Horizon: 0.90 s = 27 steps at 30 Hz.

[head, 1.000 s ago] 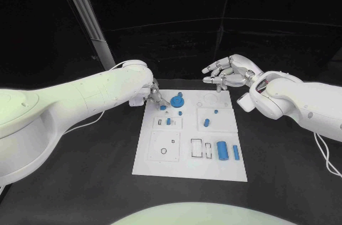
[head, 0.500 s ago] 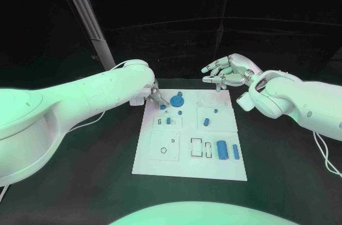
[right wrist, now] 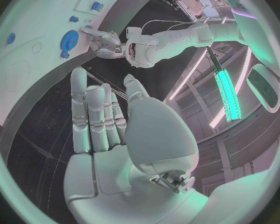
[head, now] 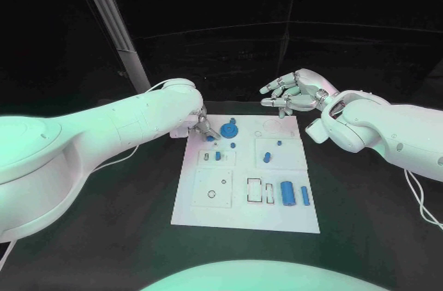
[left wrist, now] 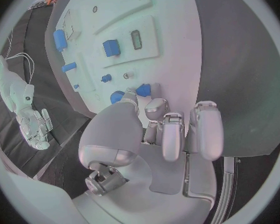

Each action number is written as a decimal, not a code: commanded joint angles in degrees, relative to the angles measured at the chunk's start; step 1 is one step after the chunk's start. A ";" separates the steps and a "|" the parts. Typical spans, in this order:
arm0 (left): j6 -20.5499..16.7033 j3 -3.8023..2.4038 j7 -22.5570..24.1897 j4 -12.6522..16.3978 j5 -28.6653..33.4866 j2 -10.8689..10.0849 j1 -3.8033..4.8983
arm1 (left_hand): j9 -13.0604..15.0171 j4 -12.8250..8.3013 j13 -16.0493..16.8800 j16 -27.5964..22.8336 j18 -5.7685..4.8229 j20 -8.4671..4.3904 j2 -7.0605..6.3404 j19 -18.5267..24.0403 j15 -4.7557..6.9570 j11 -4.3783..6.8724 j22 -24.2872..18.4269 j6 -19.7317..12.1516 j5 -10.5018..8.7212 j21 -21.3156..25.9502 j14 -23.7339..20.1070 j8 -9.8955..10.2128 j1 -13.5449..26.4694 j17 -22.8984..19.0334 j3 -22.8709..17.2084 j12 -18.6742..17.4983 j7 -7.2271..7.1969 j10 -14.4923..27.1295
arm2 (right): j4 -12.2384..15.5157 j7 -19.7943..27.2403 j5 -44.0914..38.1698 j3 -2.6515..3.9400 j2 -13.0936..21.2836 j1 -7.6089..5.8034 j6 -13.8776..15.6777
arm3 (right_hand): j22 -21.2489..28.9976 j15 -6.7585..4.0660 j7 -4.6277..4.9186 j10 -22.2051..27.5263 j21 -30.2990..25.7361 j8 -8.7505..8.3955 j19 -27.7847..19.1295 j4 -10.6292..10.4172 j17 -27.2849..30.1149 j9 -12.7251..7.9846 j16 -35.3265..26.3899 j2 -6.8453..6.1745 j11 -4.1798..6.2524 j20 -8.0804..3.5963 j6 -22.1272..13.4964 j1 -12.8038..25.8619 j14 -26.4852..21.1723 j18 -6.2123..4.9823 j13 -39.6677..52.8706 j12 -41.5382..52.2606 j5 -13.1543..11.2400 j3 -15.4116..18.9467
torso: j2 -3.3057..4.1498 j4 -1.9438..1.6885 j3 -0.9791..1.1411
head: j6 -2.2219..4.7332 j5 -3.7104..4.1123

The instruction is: Assemble the parts on the task board

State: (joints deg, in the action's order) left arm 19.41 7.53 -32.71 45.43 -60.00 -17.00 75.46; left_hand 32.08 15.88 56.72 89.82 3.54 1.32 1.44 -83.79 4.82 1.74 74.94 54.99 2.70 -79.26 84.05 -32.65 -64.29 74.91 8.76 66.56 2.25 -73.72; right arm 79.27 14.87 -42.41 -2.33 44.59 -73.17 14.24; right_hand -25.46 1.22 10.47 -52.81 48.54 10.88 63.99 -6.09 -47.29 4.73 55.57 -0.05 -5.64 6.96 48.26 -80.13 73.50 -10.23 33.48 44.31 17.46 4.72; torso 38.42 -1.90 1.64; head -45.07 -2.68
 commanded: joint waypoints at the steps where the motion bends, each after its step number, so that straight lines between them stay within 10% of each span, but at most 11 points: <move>1: 1.12 -0.02 -0.73 -0.36 -0.55 0.23 -0.01 | 0.05 0.01 0.05 0.18 -0.34 -0.18 0.44 -0.71 0.35 0.00 1.64 0.38 0.01 -0.27 5.95 -0.32 -0.34 15.09 0.37 0.26 0.01 -0.59 | 0.04 0.22 -0.05 0.04 -0.06 -0.11 -0.40 | -0.04 -0.08 0.04 0.32 -0.32 0.29 -0.46 -0.05 0.04 0.08 0.07 0.36 0.01 0.01 -0.35 -0.37 -0.47 -0.27 -0.05 0.19 0.33 -0.43 | -0.01 -0.01 -0.02 | -0.11 0.03; 15: 1.25 -0.03 -1.19 -0.83 -0.55 0.84 -0.28 | 0.24 -0.07 0.10 0.18 -0.36 -0.27 0.60 -0.76 0.45 0.11 1.77 0.49 0.02 -0.35 5.95 -0.68 -0.57 15.09 0.57 0.35 -0.11 -0.73 | -0.01 0.08 -0.09 0.04 -0.23 -0.11 -0.53 | -0.05 -0.05 0.06 0.34 -0.33 0.37 -0.48 -0.14 0.18 0.09 0.01 0.30 -0.01 0.02 -0.42 -0.26 -0.55 -0.27 -0.16 0.21 0.30 -0.36 | -0.02 -0.02 -0.01 | -0.23 0.15; 27: 0.92 -0.03 -0.82 -0.94 -0.54 0.87 -0.31 | 0.66 -4.42 -0.39 0.18 -0.31 -0.50 5.29 -0.65 0.61 0.26 1.68 -1.19 0.23 -0.12 5.95 -1.30 -7.76 15.09 -4.72 0.02 -0.20 -0.53 | -0.09 -0.05 -0.10 0.04 -0.28 -0.11 -0.82 | -0.06 -0.03 0.08 0.34 -0.34 0.47 -0.51 -0.30 0.22 0.10 0.04 0.35 -0.05 0.04 -0.49 -0.07 -0.61 -0.26 -0.29 0.26 0.35 -0.32 | -0.05 -0.09 -0.02 | -0.31 0.20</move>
State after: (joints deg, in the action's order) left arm 19.83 7.43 -33.31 44.53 -60.12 -16.15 75.23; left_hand 32.74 11.59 56.40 89.82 3.54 1.13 6.15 -83.98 5.22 1.93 74.94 54.12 2.55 -79.26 84.05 -33.60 -71.04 74.91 4.45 66.56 2.03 -74.32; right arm 79.18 14.65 -42.47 -2.33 44.36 -73.17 13.99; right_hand -25.46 1.01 10.47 -52.81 48.54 11.10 63.99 -6.26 -47.11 4.77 55.57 -0.05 -5.64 6.96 48.26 -80.13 73.29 -10.23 33.24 44.31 17.46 4.55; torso 38.36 -1.93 1.61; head -45.35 -2.47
